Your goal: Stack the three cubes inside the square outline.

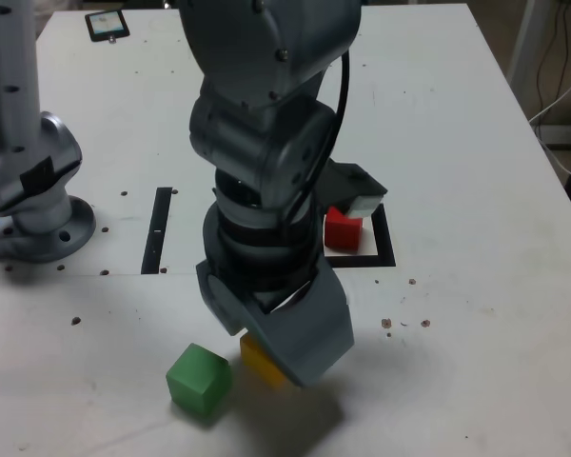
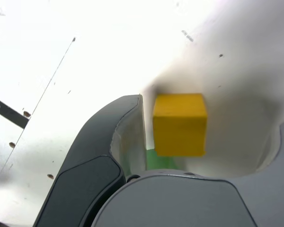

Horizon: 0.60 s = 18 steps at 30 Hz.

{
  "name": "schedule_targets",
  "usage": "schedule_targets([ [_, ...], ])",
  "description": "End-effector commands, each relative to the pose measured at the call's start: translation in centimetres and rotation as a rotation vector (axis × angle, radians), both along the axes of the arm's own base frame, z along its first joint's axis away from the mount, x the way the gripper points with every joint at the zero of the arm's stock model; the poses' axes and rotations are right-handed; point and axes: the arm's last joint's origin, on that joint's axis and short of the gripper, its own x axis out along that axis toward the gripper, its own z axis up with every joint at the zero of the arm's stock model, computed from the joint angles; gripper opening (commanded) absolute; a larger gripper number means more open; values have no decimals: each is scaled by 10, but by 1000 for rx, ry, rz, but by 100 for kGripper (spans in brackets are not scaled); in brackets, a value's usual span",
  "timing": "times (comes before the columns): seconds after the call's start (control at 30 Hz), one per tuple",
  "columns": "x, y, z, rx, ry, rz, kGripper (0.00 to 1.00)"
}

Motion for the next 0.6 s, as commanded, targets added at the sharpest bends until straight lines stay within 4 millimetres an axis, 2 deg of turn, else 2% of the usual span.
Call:
schedule_targets([
  [0.0,2,-1,-2,8,-3,-2,89],
  [0.57,5,-7,-11,-54,1,1,66],
])
